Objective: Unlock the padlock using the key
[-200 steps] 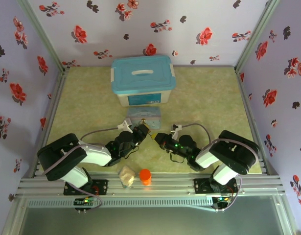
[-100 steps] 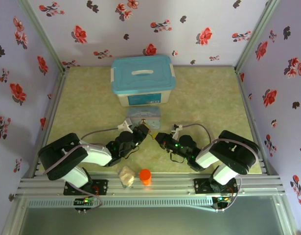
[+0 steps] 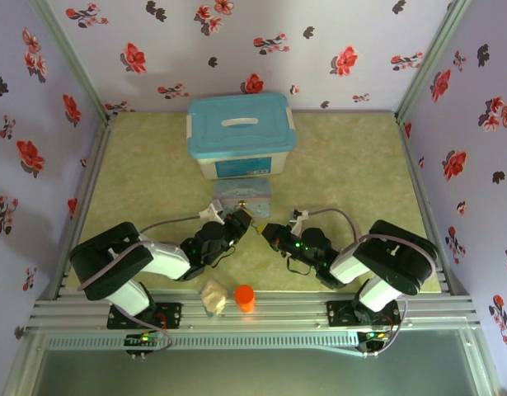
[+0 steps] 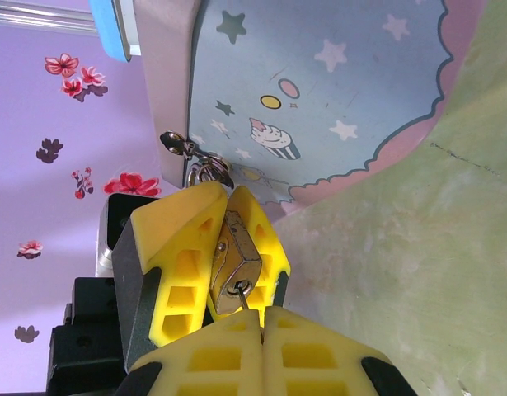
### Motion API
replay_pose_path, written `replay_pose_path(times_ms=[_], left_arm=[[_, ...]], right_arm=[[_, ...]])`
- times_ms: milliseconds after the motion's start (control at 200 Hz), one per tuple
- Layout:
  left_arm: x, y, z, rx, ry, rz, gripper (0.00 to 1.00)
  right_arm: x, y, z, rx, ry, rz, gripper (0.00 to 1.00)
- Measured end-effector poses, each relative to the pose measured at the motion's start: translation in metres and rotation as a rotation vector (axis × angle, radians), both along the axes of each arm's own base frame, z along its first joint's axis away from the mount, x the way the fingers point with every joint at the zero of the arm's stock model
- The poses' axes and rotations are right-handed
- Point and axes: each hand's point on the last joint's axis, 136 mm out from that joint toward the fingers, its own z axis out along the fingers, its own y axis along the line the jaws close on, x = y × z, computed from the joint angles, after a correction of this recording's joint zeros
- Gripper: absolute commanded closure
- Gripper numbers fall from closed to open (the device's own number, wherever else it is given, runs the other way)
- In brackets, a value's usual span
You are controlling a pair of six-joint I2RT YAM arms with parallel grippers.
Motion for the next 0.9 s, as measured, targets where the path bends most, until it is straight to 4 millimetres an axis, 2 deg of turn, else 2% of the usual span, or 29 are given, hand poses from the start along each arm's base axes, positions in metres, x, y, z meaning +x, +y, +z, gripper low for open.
replay_pose_path(times_ms=[400, 900], left_arm=[[0.0003, -0.0004, -0.0034, 0.005, 0.003, 0.000, 1.00], [0.0005, -0.0011, -0.0032, 0.003, 0.002, 0.000, 1.00]], right_arm=[[-0.0062, 0.0044, -0.0019, -0.012, -0.003, -0.003, 1.00], [-0.0030, 0.0017, -0.0024, -0.011, 0.000, -0.039, 1.00]])
